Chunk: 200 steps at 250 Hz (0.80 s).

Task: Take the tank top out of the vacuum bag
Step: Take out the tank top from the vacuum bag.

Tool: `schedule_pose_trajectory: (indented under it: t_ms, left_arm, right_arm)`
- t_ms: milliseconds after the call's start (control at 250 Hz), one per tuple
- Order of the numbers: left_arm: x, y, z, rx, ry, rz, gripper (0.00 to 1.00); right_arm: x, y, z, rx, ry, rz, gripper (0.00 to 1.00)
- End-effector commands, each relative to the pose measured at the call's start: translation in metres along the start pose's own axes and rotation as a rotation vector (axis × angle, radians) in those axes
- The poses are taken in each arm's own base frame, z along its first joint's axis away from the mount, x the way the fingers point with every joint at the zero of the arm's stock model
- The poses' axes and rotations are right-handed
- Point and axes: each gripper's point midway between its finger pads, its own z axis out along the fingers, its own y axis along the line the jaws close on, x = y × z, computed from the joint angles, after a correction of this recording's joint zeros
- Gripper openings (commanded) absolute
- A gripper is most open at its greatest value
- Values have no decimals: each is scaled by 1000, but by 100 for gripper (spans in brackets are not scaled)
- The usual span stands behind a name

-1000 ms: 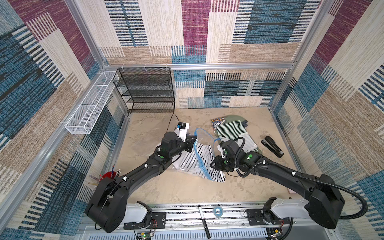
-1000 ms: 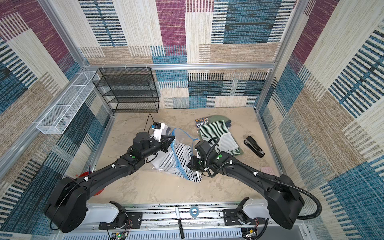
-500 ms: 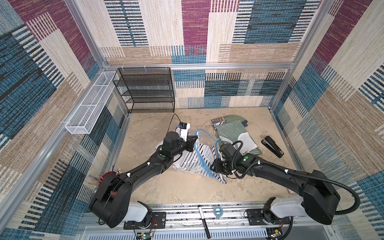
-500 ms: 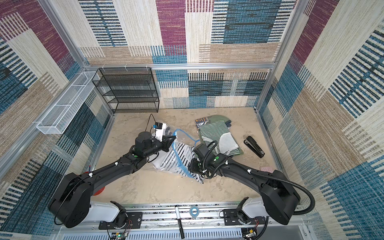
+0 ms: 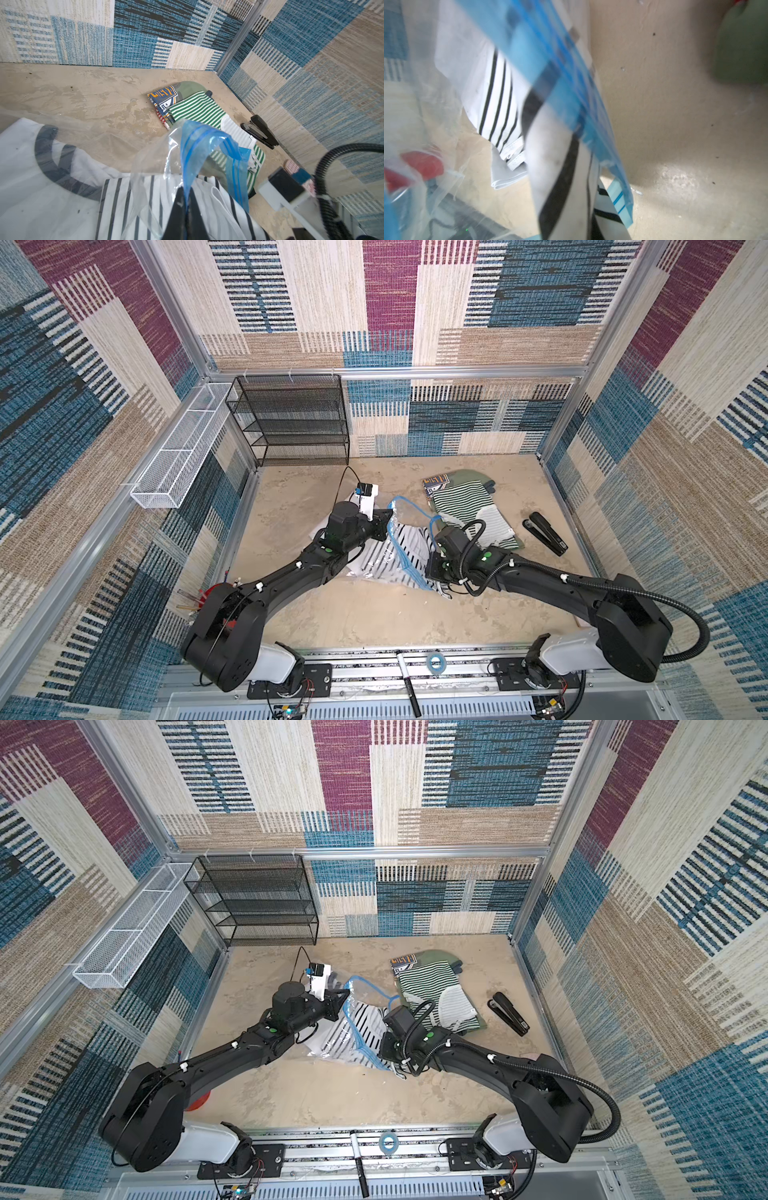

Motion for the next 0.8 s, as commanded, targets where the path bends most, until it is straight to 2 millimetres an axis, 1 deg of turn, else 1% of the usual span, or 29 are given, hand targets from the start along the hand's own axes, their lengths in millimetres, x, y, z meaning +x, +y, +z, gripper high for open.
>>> schedule_pose_trajectory:
  t_ms: [0, 68, 136, 224, 324, 388, 528, 700, 796]
  left_arm:
    - [-7, 10, 4, -59, -21, 10, 0]
    - [-9, 12, 6, -72, -18, 27, 0]
    - [-9, 14, 5, -80, -20, 37, 0]
    - [-9, 17, 0, -97, -21, 42, 0]
    - [-8, 23, -10, -127, -18, 49, 0]
    - [-8, 28, -18, -160, -18, 58, 0]
    - [0, 46, -35, -239, -1, 56, 0]
    - [9, 58, -45, -258, 10, 27, 0]
    - [9, 64, -49, -287, 14, 20, 0]
  right_arm:
    - [-4, 22, -18, -94, -12, -30, 0]
    - [-7, 33, -31, -136, -18, -41, 0]
    - [-11, 39, -43, -142, -31, -54, 0]
    - [-27, 47, -61, -154, -81, -62, 0]
    - [-45, 55, -84, -239, -108, -42, 0]
    - [-58, 61, -103, -310, -136, -23, 0]
    - [-82, 78, -154, -475, -204, 10, 0]
    - [-114, 106, -221, -640, -334, 6, 0]
    - [-135, 114, -252, -691, -416, 8, 0]
